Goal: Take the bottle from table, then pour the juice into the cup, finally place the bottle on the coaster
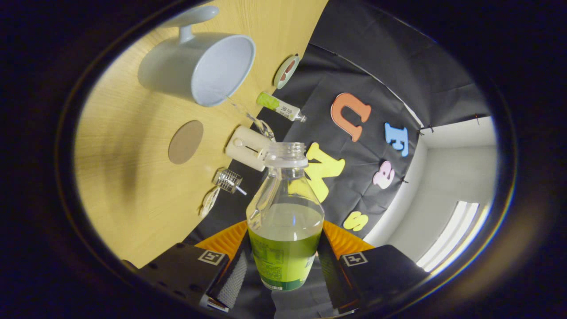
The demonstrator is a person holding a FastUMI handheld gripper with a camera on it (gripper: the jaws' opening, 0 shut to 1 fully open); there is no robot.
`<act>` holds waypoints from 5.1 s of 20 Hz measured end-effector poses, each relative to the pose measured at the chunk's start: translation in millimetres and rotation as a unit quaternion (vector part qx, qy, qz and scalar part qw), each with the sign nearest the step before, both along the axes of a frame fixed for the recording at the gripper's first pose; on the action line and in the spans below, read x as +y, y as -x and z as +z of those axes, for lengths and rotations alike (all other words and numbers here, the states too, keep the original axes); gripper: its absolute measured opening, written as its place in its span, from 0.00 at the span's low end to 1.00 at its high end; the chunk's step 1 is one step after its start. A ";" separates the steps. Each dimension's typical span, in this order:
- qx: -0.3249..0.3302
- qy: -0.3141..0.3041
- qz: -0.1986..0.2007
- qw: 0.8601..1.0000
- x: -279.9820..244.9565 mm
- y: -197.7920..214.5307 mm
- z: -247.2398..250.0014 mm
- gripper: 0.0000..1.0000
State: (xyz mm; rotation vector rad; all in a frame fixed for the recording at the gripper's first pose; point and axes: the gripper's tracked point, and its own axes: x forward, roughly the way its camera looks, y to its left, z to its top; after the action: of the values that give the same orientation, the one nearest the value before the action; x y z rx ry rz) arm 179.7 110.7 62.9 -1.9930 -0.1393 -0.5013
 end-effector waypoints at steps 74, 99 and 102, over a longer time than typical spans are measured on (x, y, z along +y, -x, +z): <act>0.015 -0.724 0.191 0.662 11.1 -18.8 90.3 0.81; 0.088 -0.825 0.205 0.520 26.2 -170.0 -88.5 0.80; 0.082 -0.831 0.206 0.510 26.4 -169.9 -86.6 0.81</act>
State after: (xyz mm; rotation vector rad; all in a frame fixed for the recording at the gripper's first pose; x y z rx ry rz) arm 349.6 137.1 -23.7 0.0004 0.0304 0.0381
